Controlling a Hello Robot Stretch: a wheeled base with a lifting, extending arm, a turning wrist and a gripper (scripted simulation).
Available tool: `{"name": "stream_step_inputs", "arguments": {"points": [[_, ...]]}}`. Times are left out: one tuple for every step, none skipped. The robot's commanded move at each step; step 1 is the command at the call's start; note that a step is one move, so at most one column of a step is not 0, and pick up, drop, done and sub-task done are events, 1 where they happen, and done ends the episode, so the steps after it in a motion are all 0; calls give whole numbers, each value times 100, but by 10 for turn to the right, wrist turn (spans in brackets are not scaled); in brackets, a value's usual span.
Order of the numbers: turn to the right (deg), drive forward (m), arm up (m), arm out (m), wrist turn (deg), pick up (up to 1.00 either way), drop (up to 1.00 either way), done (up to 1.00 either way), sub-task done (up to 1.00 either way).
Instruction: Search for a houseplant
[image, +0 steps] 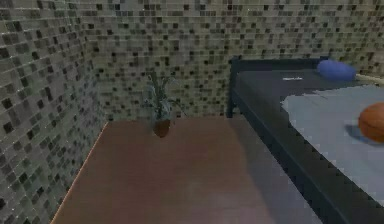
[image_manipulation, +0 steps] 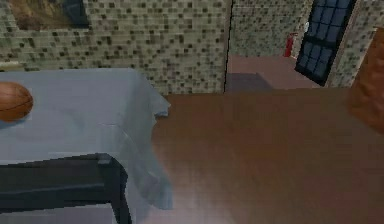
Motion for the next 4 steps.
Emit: {"name": "stream_step_inputs", "arguments": {"points": [[0,100,0,0,0,0,0,0,0],[60,0,0,0,0,0,0,0,0],[0,40,0,0,0,0,0,0,0],[-330,0,0,0,0,0,0,0,0]]}}
